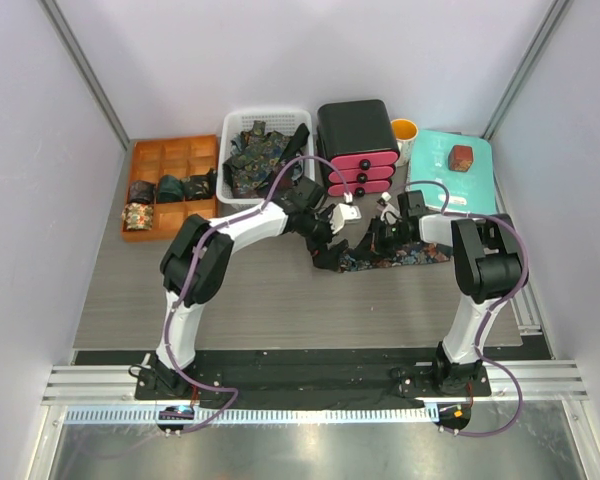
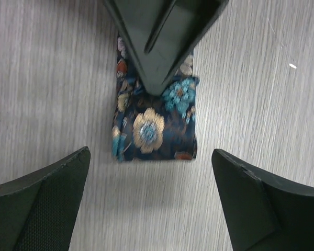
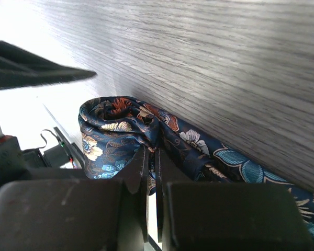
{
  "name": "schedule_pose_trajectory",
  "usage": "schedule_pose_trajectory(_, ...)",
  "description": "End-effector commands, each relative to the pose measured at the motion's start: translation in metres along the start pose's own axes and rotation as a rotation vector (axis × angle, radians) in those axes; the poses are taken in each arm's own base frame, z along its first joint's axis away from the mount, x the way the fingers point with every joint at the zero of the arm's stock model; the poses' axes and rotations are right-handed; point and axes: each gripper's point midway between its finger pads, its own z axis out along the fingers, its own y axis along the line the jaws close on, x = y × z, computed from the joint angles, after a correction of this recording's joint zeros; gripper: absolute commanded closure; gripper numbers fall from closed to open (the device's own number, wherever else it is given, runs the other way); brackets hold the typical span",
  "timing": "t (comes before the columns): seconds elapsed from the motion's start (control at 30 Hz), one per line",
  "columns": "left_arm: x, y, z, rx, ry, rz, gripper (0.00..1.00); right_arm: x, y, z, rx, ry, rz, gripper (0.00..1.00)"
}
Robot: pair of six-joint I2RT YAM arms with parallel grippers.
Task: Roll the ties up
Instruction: Roll the tie at the center of the board.
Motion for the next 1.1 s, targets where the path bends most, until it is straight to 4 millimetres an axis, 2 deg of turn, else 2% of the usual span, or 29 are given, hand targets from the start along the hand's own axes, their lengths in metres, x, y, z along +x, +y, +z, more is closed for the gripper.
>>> schedule_pose_trajectory(0.0, -0.009, 0.005, 0.01, -0.046, -0.032, -0.032, 0.04, 0.021, -0.053, 0.018, 0.246, -0.018, 0.056, 0.99)
schedule_pose_trajectory(0.07, -0.001, 0.004, 0.014, -0.049, -0.005, -0.039, 0.1, 0.018, -0.048, 0.023, 0.231, -0.044, 0.066, 0.99)
schedule_pose_trajectory(0.23, 0.014, 0.002, 0.018, -0.059, 0.04, -0.014, 0.26, 0.027, -0.026, 0.041, 0.183, -0.063, 0.087, 0.99)
schedule_pose_trajectory(0.3, 0.027, -0.001, 0.017, -0.061, 0.089, 0.001, 0.42, 0.025, -0.021, 0.046, 0.161, -0.088, 0.092, 0.99)
schedule_pose_trajectory(0.33, 0.032, -0.004, 0.016, -0.055, 0.11, 0.011, 0.54, 0.026, -0.019, 0.046, 0.154, -0.093, 0.124, 0.98)
schedule_pose_trajectory(0.43, 0.049, -0.01, 0.009, -0.034, 0.181, 0.039, 0.65, 0.023, -0.014, 0.044, 0.142, -0.101, 0.117, 0.98)
schedule_pose_trajectory(0.5, 0.057, -0.009, 0.006, -0.038, 0.213, 0.08, 0.67, 0.022, -0.009, 0.041, 0.129, -0.101, 0.106, 0.96)
schedule_pose_trajectory(0.53, 0.063, -0.012, 0.004, -0.03, 0.233, 0.091, 0.69, 0.022, -0.007, 0.041, 0.121, -0.093, 0.096, 0.86)
schedule_pose_trajectory(0.6, 0.07, -0.01, 0.002, -0.04, 0.264, 0.114, 0.7, 0.02, 0.002, 0.038, 0.096, -0.064, 0.083, 0.77)
schedule_pose_trajectory(0.63, 0.074, -0.012, 0.001, -0.033, 0.284, 0.119, 0.72, 0.019, 0.007, 0.033, 0.088, -0.06, 0.078, 0.69)
schedule_pose_trajectory(0.73, 0.079, -0.01, 0.002, -0.045, 0.325, 0.152, 0.71, 0.01, 0.023, 0.016, 0.044, -0.051, 0.062, 0.59)
schedule_pose_trajectory(0.87, 0.084, -0.011, 0.009, -0.047, 0.372, 0.176, 0.71, 0.008, 0.044, 0.001, -0.023, -0.032, 0.072, 0.52)
schedule_pose_trajectory(1.0, 0.085, -0.01, 0.013, -0.045, 0.383, 0.175, 0.7, 0.013, 0.059, 0.004, -0.099, -0.018, 0.1, 0.41)
schedule_pose_trajectory(1.07, 0.087, -0.006, 0.014, -0.054, 0.393, 0.174, 0.7, 0.017, 0.064, 0.009, -0.124, -0.009, 0.1, 0.4)
